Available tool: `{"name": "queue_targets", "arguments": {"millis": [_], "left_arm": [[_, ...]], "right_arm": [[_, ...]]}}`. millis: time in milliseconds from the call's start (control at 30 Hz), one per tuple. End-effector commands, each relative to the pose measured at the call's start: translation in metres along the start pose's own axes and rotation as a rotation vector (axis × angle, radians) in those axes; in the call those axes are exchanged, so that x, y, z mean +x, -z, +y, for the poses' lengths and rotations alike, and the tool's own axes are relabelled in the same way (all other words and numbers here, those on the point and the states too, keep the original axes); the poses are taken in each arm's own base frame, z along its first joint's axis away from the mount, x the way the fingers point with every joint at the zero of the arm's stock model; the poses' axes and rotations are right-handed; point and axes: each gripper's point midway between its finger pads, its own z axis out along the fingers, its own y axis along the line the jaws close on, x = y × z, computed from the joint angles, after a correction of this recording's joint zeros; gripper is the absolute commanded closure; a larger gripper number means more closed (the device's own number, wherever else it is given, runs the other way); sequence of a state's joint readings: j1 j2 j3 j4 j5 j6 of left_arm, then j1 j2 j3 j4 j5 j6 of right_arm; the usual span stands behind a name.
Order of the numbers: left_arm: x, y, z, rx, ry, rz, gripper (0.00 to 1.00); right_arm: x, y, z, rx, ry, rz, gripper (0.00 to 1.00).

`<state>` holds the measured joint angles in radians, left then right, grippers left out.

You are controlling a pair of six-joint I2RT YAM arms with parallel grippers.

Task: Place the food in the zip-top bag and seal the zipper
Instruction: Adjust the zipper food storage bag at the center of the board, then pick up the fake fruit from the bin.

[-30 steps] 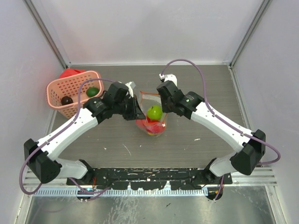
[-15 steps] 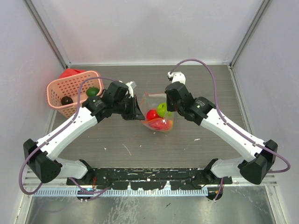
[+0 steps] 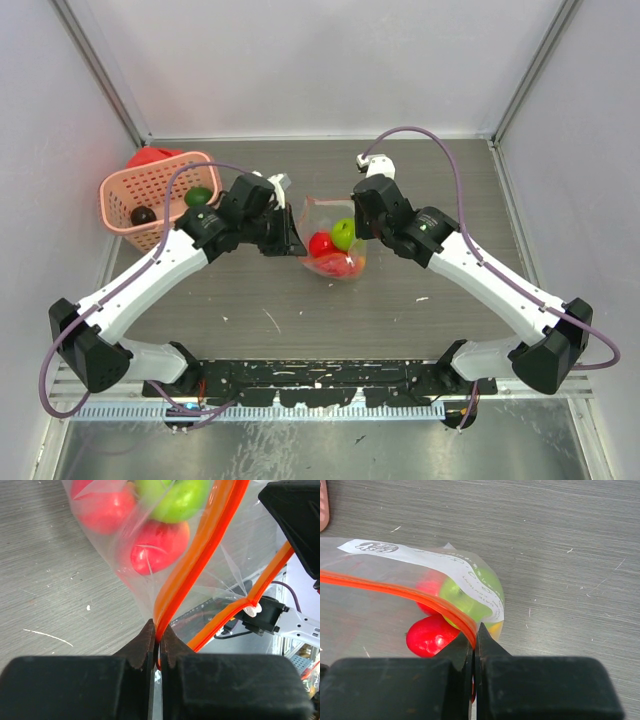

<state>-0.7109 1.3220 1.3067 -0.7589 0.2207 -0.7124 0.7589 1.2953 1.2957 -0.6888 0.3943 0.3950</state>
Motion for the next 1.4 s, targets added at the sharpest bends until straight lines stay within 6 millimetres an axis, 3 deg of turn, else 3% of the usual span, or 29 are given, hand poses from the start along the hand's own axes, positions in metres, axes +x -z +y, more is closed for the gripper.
{"name": "queue_targets", "arguments": {"millis": [0, 167, 667, 833, 1000, 1133, 1267, 1367], "left_arm": [[-0.016, 0.005, -0.003, -0.012, -0.044, -0.058, 0.93], [-0.018, 0.007, 0.003, -0.041, -0.054, -0.074, 0.87], [-0.042, 0.030, 0.005, -0.062, -0.086, -0.178, 0.43], [-0.063, 0.045, 0.033, -0.149, -0.069, -0.223, 0.31], [-0.086, 0.084, 0.061, -0.246, -0.074, -0.321, 0.19], [-0.105, 0.106, 0.094, -0.356, -0.040, -0.379, 0.13], [-0.125, 0.129, 0.130, -0.464, 0.017, -0.448, 0.01], [-0.140, 0.146, 0.154, -0.525, 0.075, -0.491, 0.02]], "right_arm": [[-0.027, 0.012, 0.003, -0.028, -0.036, -0.095, 1.00], [-0.034, 0.017, 0.001, -0.024, -0.040, -0.117, 1.00], [-0.034, 0.013, 0.006, -0.034, -0.036, -0.102, 1.00], [-0.031, 0.012, 0.004, -0.026, -0.034, -0.097, 1.00], [-0.029, 0.011, 0.004, -0.025, -0.031, -0.093, 1.00], [-0.028, 0.009, 0.005, -0.029, -0.024, -0.091, 1.00], [-0.026, 0.007, 0.007, -0.039, -0.019, -0.086, 1.00], [-0.025, 0.007, 0.008, -0.049, -0.017, -0.083, 1.00]]}}
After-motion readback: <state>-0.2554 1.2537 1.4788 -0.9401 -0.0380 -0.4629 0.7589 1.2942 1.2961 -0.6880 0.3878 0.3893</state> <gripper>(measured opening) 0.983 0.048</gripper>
